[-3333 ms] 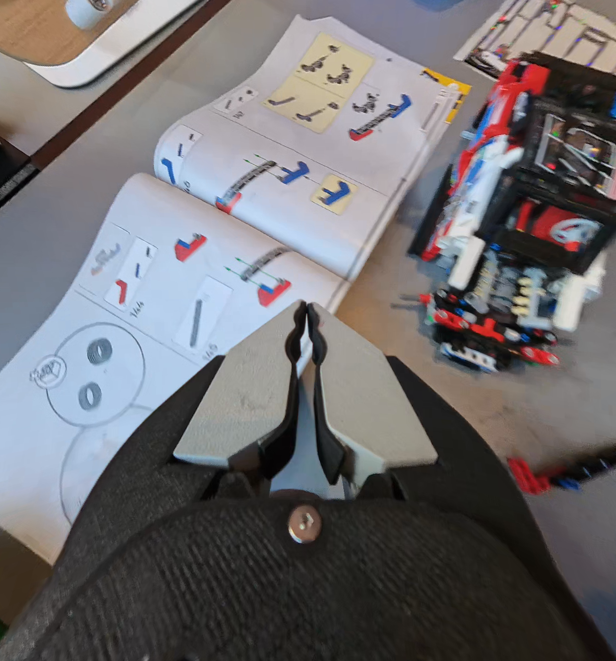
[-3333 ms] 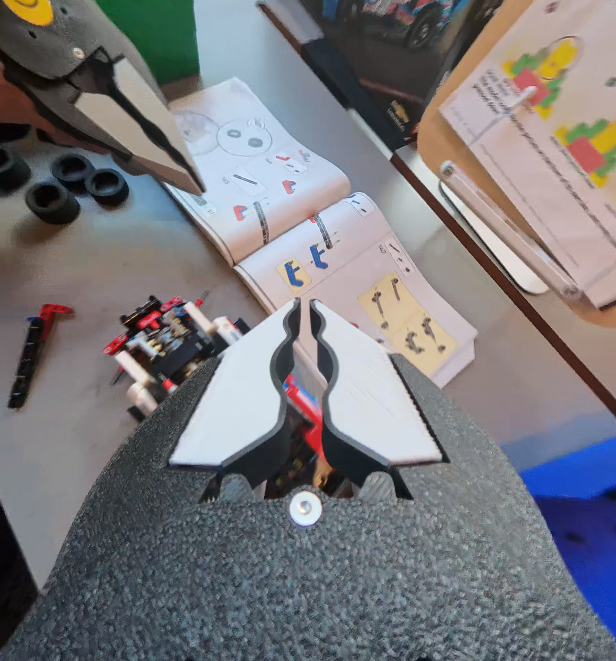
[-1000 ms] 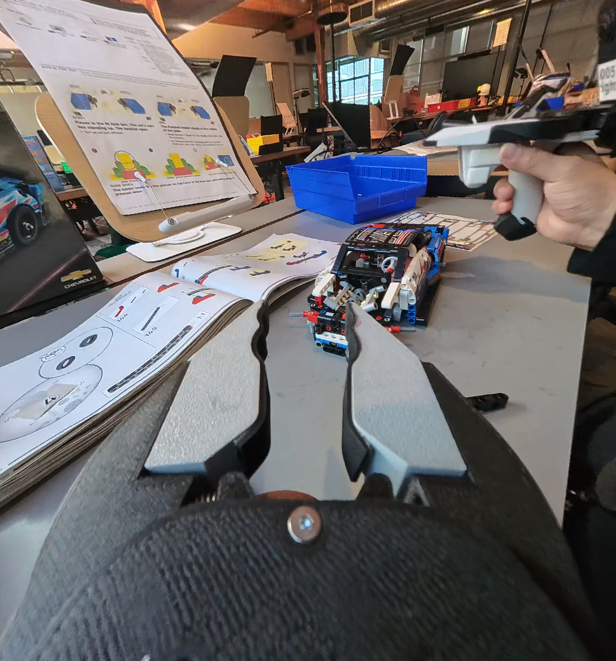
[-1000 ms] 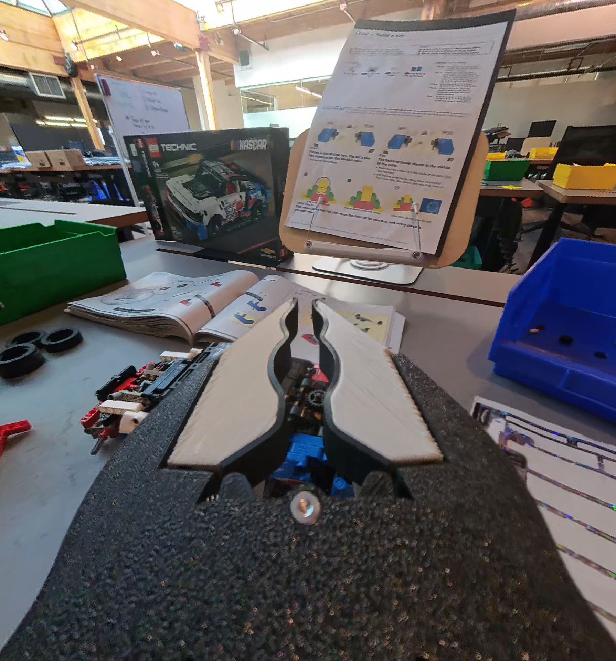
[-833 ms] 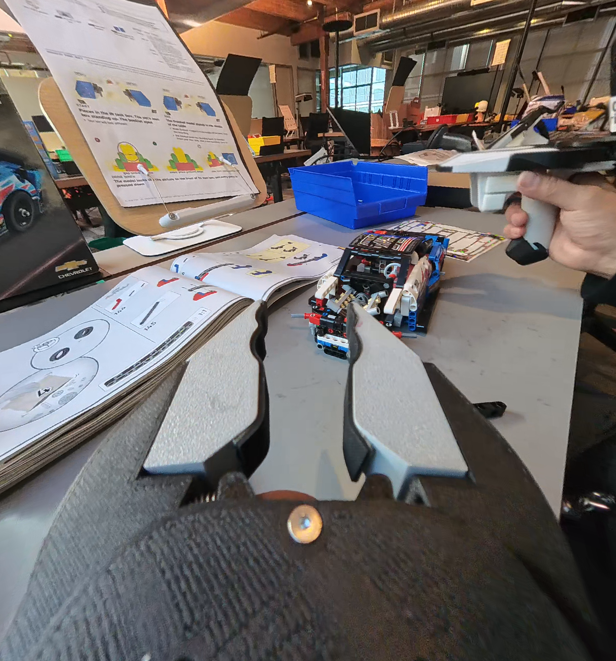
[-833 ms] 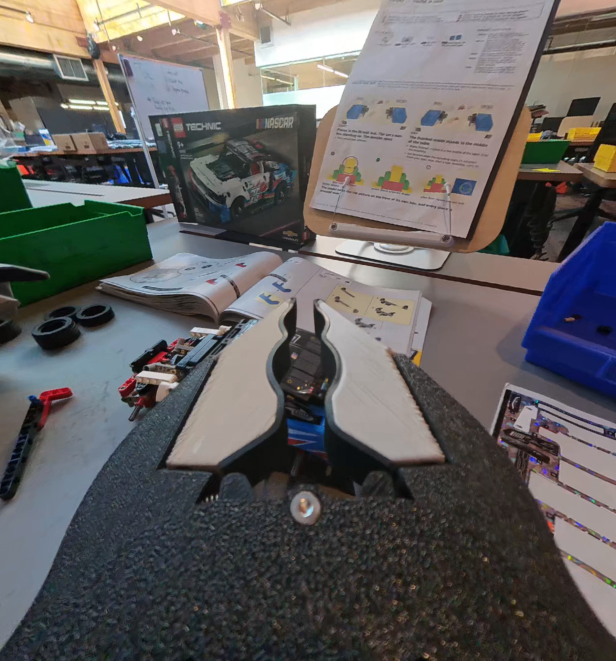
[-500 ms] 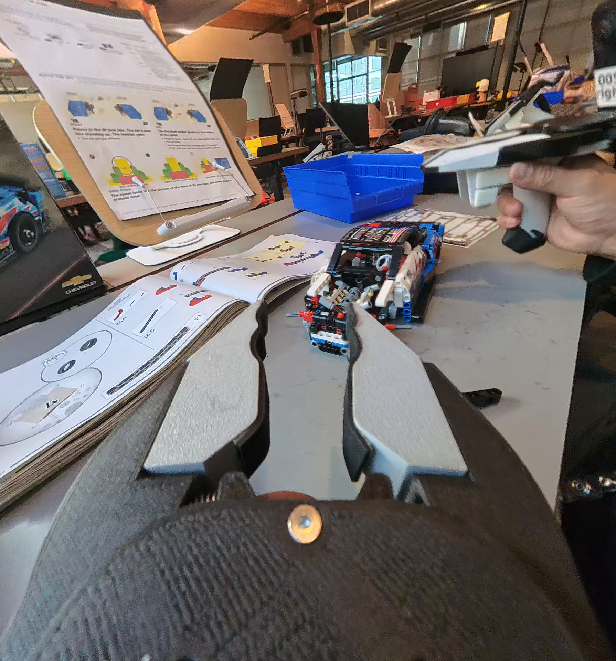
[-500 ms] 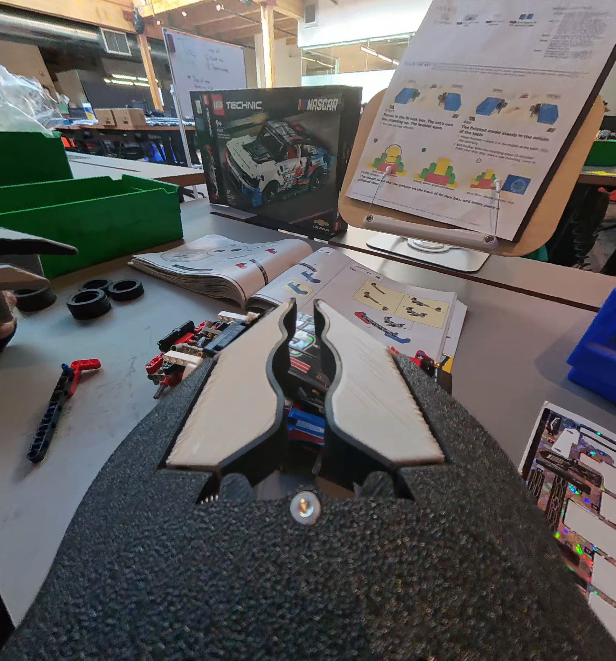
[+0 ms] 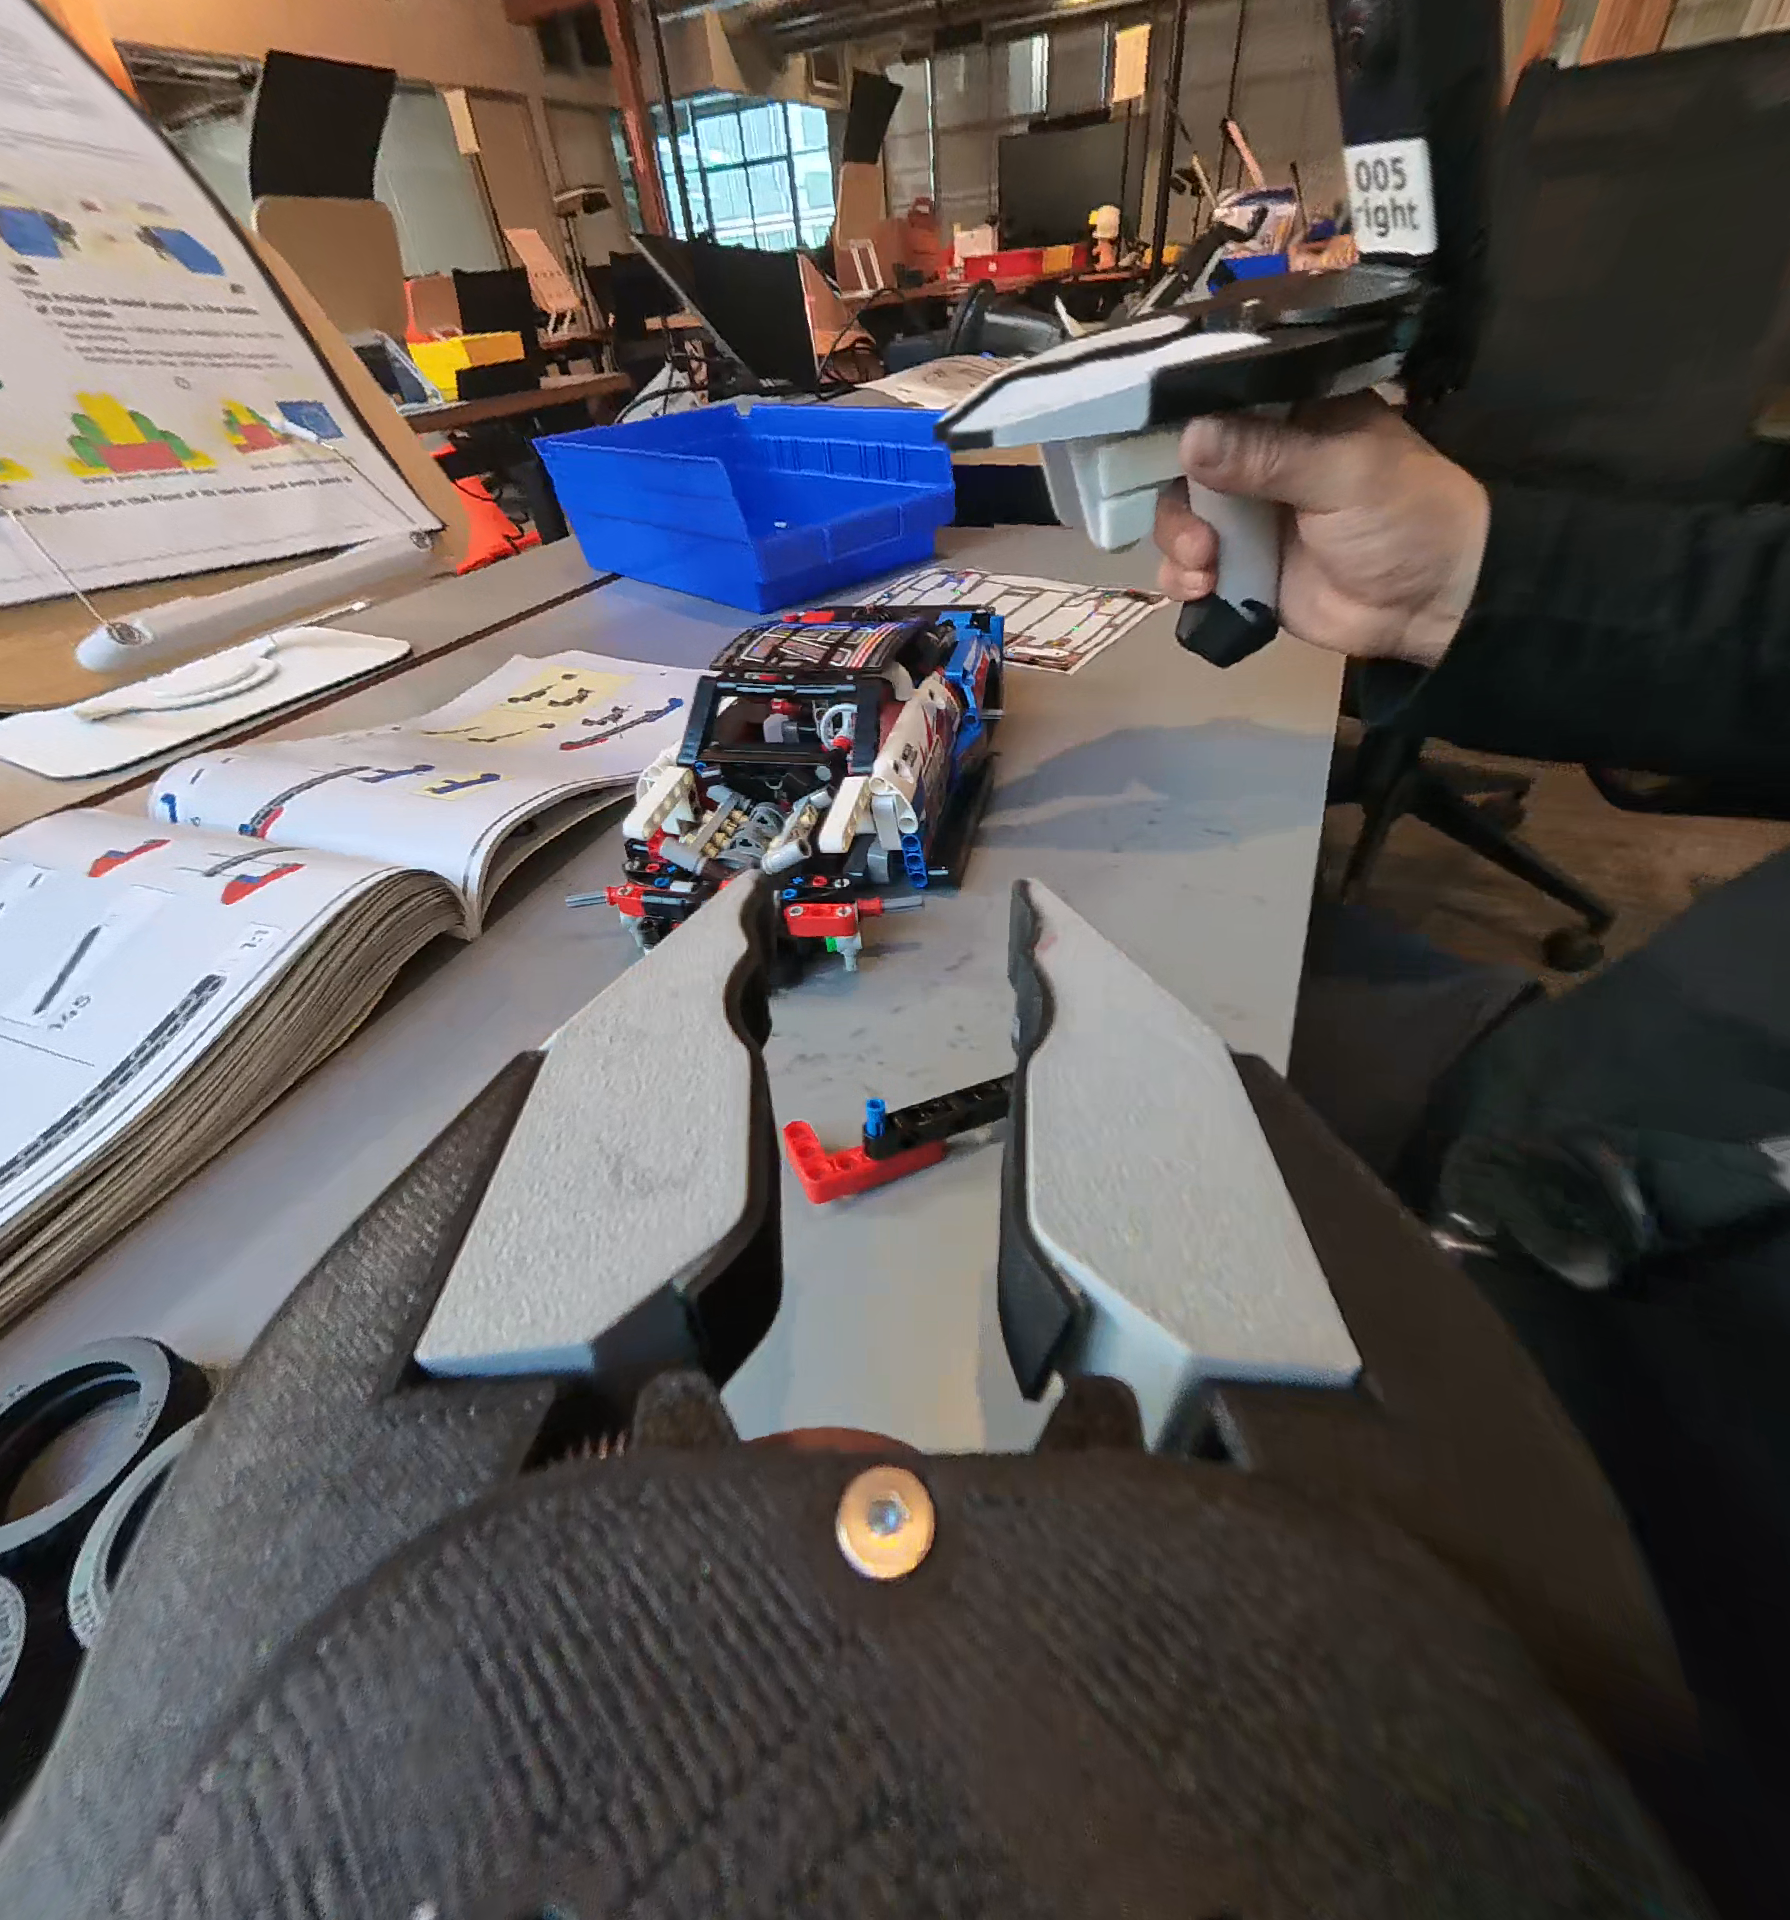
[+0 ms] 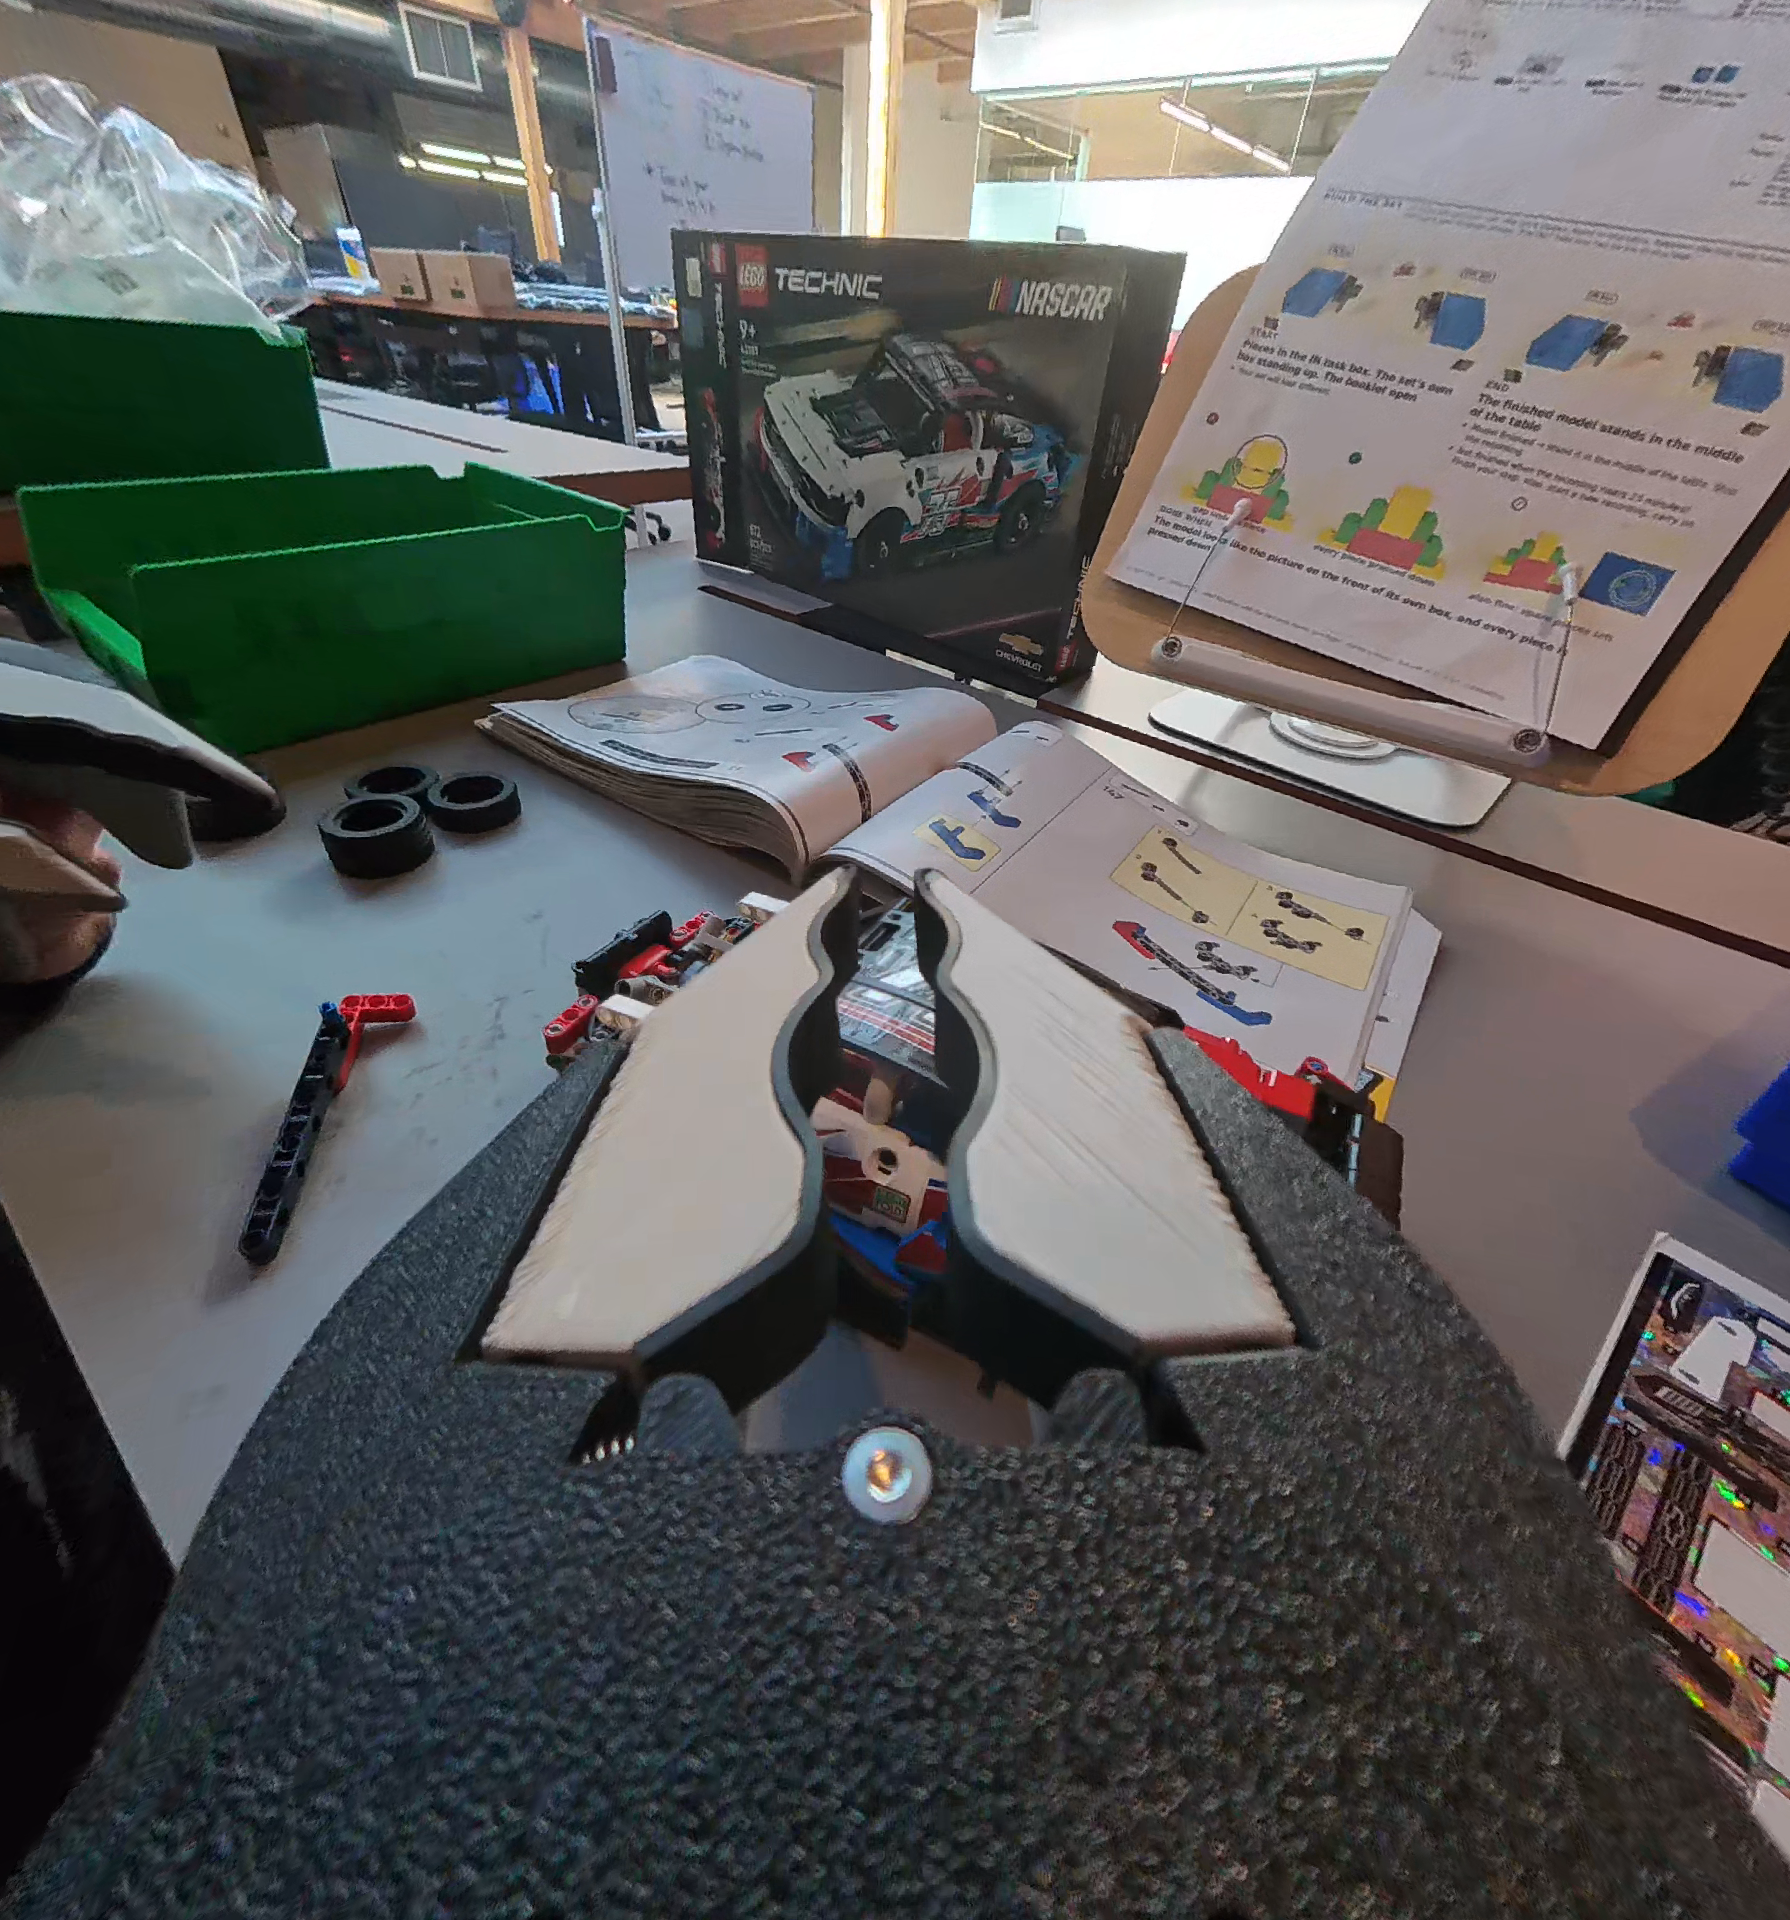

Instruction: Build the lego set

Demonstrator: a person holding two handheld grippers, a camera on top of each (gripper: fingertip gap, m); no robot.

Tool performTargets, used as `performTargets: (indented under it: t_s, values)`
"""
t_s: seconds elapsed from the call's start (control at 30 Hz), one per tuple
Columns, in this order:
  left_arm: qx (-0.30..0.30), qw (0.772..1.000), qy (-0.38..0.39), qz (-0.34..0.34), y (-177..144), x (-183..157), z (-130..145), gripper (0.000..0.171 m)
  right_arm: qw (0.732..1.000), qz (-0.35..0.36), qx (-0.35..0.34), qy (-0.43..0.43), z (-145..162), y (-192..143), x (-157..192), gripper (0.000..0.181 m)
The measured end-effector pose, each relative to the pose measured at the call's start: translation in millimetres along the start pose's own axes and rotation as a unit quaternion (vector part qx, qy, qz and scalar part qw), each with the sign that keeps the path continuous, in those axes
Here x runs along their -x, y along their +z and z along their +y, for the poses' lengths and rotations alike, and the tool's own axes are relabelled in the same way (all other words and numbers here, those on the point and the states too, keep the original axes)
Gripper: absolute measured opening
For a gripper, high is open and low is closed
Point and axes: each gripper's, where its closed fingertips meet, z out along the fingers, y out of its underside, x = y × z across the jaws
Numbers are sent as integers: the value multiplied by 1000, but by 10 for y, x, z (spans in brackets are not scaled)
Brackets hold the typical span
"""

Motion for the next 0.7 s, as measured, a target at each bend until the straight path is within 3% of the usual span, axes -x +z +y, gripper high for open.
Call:
performTargets:
  t_s: [0.17,0.3,0.43,0.57,0.63,0.7]
  values:
    - [13,999,-37,-21,-30,141,9,47,1000,-14,-1,-1,43,64,52,10]
    - [22,997,-30,-71,-256,363,-96,49,1000,-29,-5,-3,-4,159,90,9]
    - [52,974,-19,-219,-878,993,-159,49,998,-56,-22,-4,-186,243,256,10]
    - [55,942,-131,-305,-1509,1524,-51,49,993,-111,-11,-27,-357,443,565,10]
    - [77,925,-199,-315,-1637,1665,104,54,991,-134,-15,-29,-414,583,730,11]
    - [77,923,-218,-306,-1685,1718,136,58,987,-161,-6,-26,-406,720,945,12]
